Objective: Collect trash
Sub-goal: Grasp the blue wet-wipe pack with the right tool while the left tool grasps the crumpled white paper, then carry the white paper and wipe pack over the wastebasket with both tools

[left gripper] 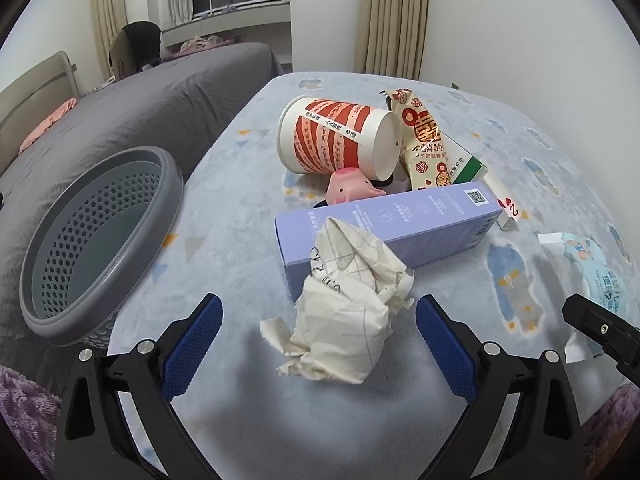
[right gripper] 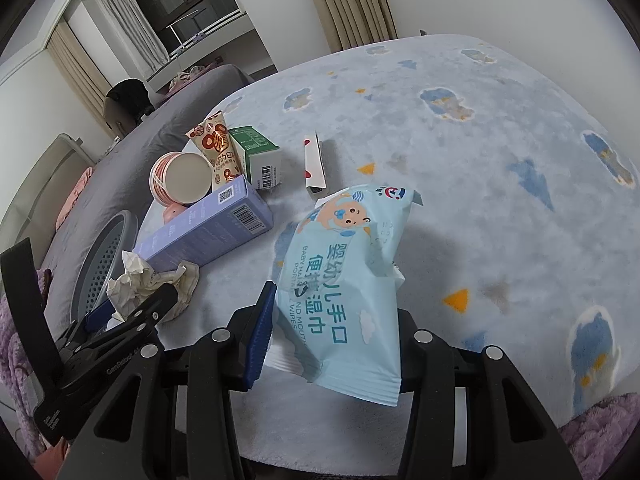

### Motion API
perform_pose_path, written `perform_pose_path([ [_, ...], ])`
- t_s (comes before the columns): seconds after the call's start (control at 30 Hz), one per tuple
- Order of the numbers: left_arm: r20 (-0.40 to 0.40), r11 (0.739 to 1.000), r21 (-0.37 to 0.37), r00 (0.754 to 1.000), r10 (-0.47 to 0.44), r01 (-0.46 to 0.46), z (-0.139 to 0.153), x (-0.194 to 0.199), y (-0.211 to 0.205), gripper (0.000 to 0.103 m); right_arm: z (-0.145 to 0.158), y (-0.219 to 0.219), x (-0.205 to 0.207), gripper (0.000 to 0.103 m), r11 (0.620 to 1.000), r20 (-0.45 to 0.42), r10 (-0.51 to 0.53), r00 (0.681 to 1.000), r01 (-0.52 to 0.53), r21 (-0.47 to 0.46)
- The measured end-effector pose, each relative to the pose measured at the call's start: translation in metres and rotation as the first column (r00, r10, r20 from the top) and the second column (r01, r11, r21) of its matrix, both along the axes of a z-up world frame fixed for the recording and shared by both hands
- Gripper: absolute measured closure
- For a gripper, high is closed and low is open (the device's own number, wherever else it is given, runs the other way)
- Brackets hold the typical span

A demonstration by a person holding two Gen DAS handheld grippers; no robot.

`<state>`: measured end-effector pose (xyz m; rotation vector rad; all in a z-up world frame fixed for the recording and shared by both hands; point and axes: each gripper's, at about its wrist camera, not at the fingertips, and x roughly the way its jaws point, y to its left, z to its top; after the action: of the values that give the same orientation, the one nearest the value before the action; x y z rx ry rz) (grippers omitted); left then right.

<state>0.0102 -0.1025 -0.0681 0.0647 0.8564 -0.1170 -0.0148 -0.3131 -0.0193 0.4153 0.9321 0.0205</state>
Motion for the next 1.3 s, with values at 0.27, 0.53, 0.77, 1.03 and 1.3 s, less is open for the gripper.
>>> perform_pose_path([
  [0.27,-0.040,0.998,-0.027,0.997,-0.064,0.063,-0.006,0.001,-0.007,0.055,0.000,-0.002,-0.001,0.058,1.000,0.004,-0.001,1.000,0.001,-0.002],
  [0.53,0.004,0.993,-0.045,0.994,-0.113,0.113,0.011,-0.019,0.001,0.067,0.005,0.007,-0.006,0.058,1.000,0.021,0.013,1.000,-0.013,-0.020],
  [0.77,0.055,0.991,-0.063,0.992,-0.116,0.119,0.042,-0.035,0.020,0.067,0.021,0.026,-0.010,0.058,0.998,0.047,0.042,0.998,-0.040,-0.043],
  [1.03,0.154,0.999,-0.028,0.987,-0.036,0.041,0.087,-0.023,0.067,0.067,0.057,0.073,0.011,0.058,0.988,0.115,0.146,0.983,-0.139,-0.066],
  [1.3,0.188,0.995,0.016,0.977,0.096,-0.101,0.106,0.020,0.135,0.067,0.079,0.145,0.058,0.058,0.954,0.162,0.296,0.941,-0.285,-0.090],
])
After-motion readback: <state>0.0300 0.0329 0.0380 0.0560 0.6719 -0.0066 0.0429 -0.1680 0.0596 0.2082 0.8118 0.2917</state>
